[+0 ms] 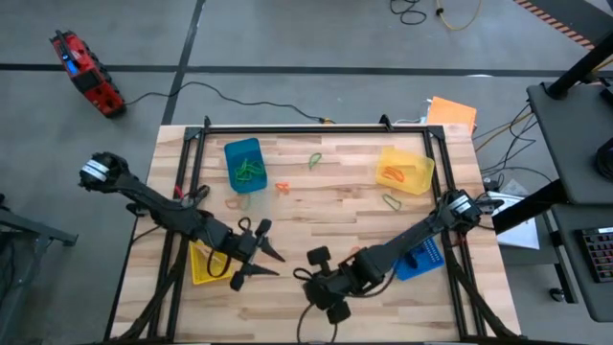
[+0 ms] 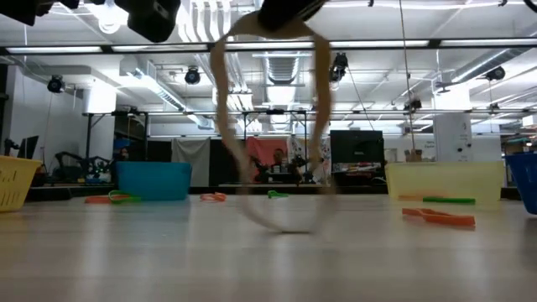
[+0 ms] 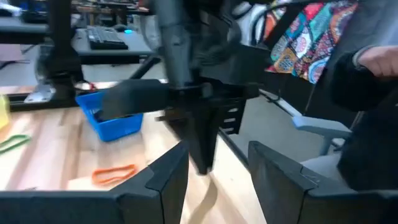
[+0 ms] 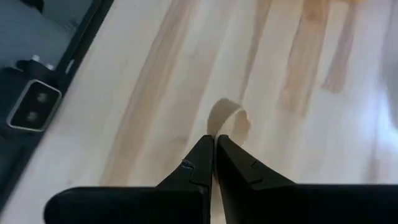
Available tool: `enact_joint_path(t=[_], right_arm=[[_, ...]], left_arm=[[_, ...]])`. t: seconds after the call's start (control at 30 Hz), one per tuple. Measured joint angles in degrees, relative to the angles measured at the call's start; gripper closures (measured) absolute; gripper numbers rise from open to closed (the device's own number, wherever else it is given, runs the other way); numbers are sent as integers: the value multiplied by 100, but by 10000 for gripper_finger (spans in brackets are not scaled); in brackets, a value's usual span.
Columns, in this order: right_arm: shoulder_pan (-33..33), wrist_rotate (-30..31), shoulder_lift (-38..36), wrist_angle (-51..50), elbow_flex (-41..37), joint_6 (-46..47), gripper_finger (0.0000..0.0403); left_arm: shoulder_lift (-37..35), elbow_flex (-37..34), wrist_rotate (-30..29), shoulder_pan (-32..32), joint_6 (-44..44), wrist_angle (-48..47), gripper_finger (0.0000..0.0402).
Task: Sort rubber bands into baskets
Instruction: Put the brown rubber band into the bottom yellow bin
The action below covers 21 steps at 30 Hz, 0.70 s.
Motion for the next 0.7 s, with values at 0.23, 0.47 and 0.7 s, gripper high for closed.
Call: enact_joint_path(t=[0.23,0.47,0.7], right_arm=[[-269,-12,-414,-24,19,-644,394],[-290,8,-1029,90,25,-942,394],[-317,28,-1164,67,25,-1033,394]], left_arm=[[759,276,-28,-23,163,207,251],[1211,579,-193,7,174,231,251],[1670,1114,-781,64,429,205,251]])
